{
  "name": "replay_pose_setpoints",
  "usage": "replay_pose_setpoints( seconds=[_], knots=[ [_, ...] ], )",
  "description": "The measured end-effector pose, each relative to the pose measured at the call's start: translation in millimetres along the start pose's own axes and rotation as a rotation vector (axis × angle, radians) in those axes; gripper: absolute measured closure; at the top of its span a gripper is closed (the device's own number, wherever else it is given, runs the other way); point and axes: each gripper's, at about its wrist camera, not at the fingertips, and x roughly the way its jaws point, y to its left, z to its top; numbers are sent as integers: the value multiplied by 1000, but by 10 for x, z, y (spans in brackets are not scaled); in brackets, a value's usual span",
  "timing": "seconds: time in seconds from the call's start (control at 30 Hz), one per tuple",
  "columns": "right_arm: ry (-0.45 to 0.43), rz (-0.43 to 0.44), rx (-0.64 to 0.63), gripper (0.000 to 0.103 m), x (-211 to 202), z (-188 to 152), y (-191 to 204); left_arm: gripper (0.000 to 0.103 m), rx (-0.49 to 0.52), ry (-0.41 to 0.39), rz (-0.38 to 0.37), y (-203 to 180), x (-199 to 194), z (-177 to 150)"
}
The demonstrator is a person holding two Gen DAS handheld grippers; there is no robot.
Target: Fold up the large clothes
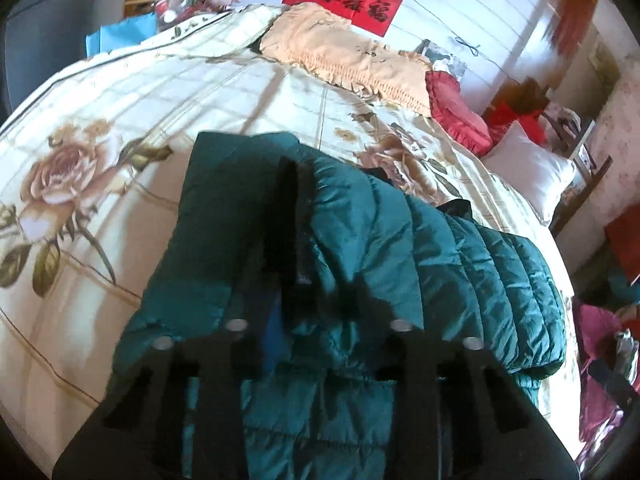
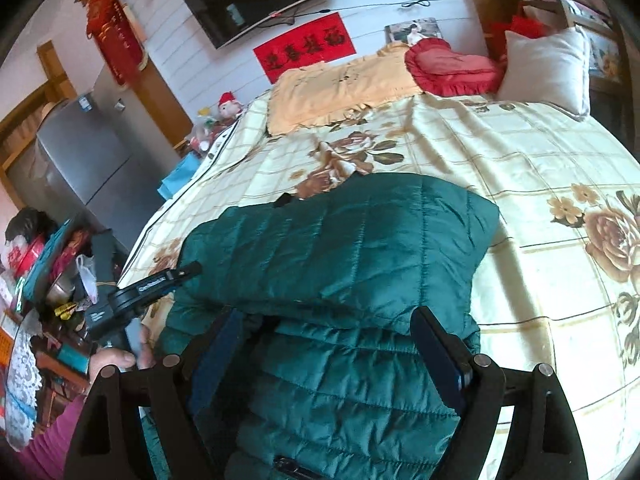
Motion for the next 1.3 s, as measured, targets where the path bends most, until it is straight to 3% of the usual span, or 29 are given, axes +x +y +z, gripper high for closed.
replay_pose_setpoints(
  seconds=[0.1,0.27,0.4,0.47,0.67,0.77,0.87,1.0,1.13,1.3],
  knots=[
    [-6,-15,26,19,62,25,-39,86,27,-43,15,26,-112,86],
    [-17,-61,23,19,224,96,-5,88,38,-118,50,215,-315,282],
    [-13,-122,-7,20,543,191,93,96,42,-121,156,431,-204,264],
    [8,-145,-15,29,761,211,109,96,19,-75,147,553,-83,220],
    [106,-287,-108,29,1456,78,192,96,-42,-16,148,695,23,124],
    [104,-335,-168,29,1555,72,268,96,-79,-11,131,726,-96,130],
    [117,-305,-149,29,1456,117,273,96,-109,-39,95,746,-287,168],
    [40,-238,-118,29,1116,155,274,85,-78,-68,61,619,-452,214],
    [12,-236,-141,29,989,195,310,45,-45,-92,23,384,-457,181],
    [13,-240,-208,29,1175,238,469,45,83,-72,72,61,-177,111]
  ],
)
